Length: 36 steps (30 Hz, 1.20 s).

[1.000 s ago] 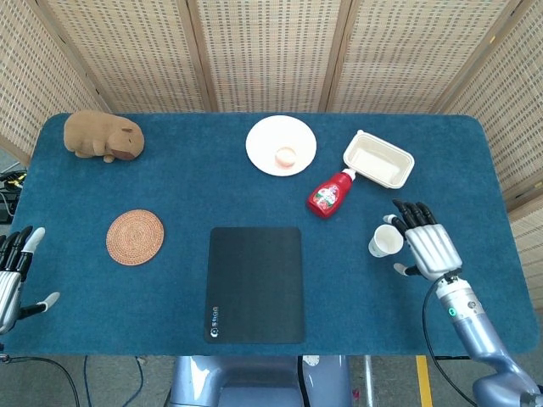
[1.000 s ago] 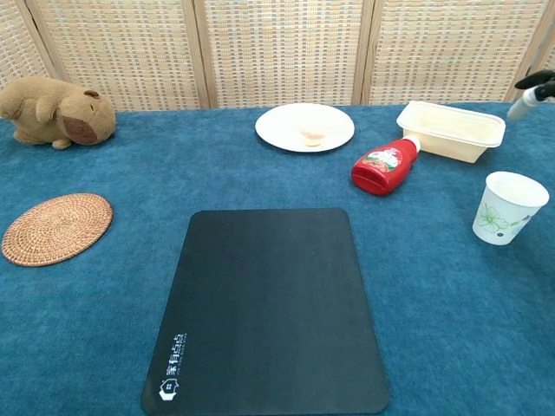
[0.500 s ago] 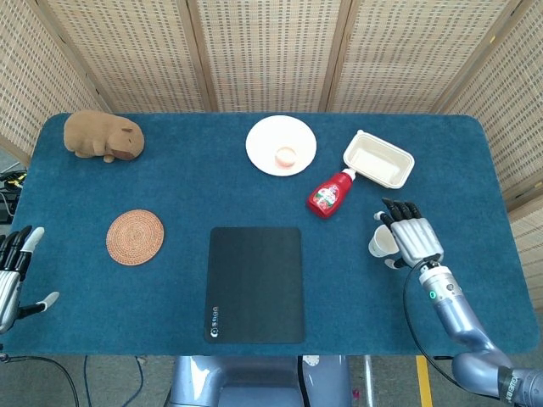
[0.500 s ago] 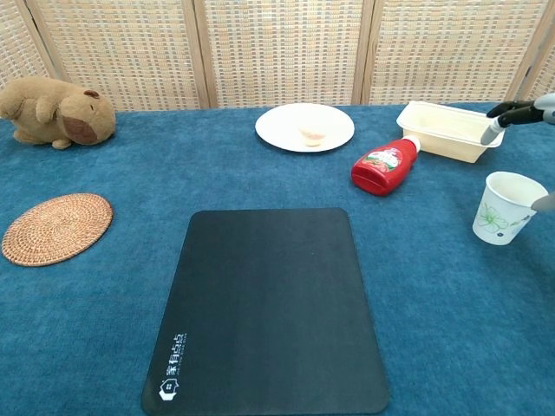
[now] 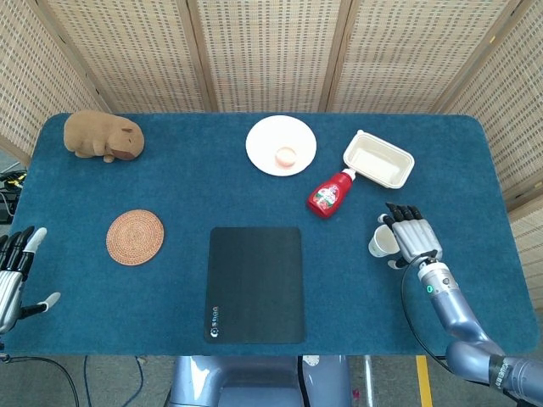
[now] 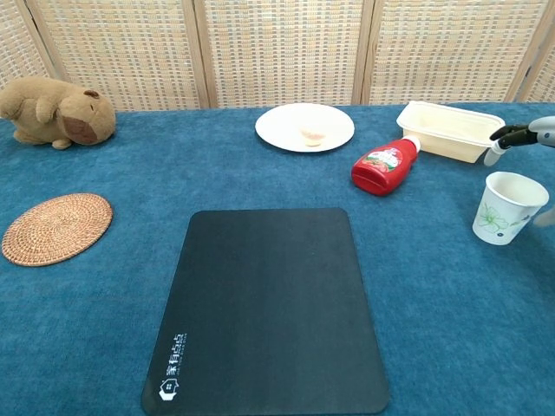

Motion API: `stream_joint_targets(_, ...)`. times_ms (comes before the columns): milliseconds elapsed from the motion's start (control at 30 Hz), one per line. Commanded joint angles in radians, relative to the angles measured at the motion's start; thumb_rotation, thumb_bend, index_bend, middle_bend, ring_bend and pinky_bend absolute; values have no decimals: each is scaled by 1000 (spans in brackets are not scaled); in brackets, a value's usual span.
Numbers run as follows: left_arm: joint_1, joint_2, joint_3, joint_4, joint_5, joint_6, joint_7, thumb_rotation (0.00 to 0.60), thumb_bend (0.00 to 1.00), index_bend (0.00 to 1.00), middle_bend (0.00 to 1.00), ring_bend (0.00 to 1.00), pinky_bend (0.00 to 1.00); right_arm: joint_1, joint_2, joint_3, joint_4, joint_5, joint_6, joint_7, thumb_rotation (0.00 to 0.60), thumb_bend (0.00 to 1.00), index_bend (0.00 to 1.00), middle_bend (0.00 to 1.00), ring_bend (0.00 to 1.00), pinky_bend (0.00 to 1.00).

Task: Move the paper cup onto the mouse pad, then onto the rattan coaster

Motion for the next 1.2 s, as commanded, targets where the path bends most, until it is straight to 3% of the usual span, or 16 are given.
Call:
stream_joint_targets(33,0,-1,0,-1,0,0,2,600,139,0,0,0,0,10,-7,-4,17,9,-11,0,600,48,199,0,0,0)
stream_joint_targets(200,0,-3,-1,0,-2,0,6,600,138,0,0,0,0,40,-20,-8,53,52,-42,-7,600,47,215,2,0,0)
stream_joint_targets(467,-4,-4,-1,0,-2,-6,11,600,138,0,0,0,0,52,-48,-23,93,67,-17,-20,600,49,396,122,0,0)
stream_joint_targets(633,-3,-3,-1,-1,-3,-4,9,600,139,0,0,0,0,51,-55,-25,99,54,-8,5,600,50,430,149,0,0)
stream_joint_targets(933,-3,-3,0,-1,0,-2,7,600,138,0,0,0,0,67,-23,-9,-3,10,50,-10,600,47,427,149,0,0)
stream_joint_targets(1200,-1,0,1,2,1,0,-4,600,138,0,0,0,0,127,-19,21,-164,22,104,-124,600,49,422,147,0,0)
